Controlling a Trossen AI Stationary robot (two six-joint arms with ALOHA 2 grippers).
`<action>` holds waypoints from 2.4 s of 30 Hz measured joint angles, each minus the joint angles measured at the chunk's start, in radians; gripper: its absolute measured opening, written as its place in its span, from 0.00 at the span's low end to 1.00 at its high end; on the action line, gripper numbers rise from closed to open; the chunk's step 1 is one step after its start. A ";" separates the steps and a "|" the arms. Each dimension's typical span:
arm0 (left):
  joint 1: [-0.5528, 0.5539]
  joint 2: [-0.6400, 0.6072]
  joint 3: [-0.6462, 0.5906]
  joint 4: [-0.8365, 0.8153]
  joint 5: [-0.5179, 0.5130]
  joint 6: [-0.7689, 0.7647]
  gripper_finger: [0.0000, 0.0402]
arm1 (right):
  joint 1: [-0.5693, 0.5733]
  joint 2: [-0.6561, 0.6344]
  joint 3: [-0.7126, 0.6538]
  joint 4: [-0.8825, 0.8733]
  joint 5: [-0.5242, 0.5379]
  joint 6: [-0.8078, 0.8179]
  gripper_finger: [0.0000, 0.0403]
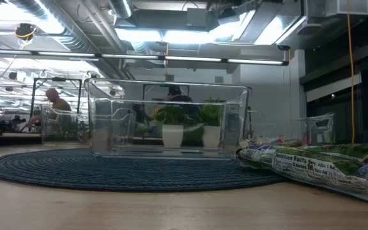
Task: Pick and place Granola Bars by type
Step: Put the red granola bar into the top right transparent bin
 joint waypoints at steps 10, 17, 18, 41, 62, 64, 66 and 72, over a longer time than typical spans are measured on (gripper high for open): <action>0.034 0.076 -0.001 0.117 0.066 0.038 0.04 | 0.025 0.061 0.103 0.001 -0.026 0.002 0.88; 0.042 0.116 -0.001 0.210 0.089 0.078 0.04 | 0.054 0.075 0.109 -0.008 -0.027 0.002 0.88; 0.044 0.119 -0.002 0.211 0.094 0.078 0.04 | 0.055 0.075 0.109 -0.011 -0.027 0.003 0.88; 0.072 0.128 -0.002 0.285 0.125 0.060 0.04 | 0.093 0.075 0.109 -0.044 -0.076 0.020 0.72; 0.071 0.128 0.036 0.319 0.117 0.076 0.04 | 0.199 0.073 0.110 -0.046 0.379 -0.277 0.72; 0.071 0.128 0.037 0.312 0.117 0.075 0.04 | 0.199 0.073 0.110 -0.047 0.382 -0.277 0.70; 0.071 0.128 0.037 0.308 0.120 0.076 0.04 | 0.198 0.073 0.110 -0.047 0.386 -0.277 0.68; 0.070 0.128 0.037 0.300 0.124 0.077 0.04 | 0.198 0.073 0.110 -0.046 0.412 -0.277 0.50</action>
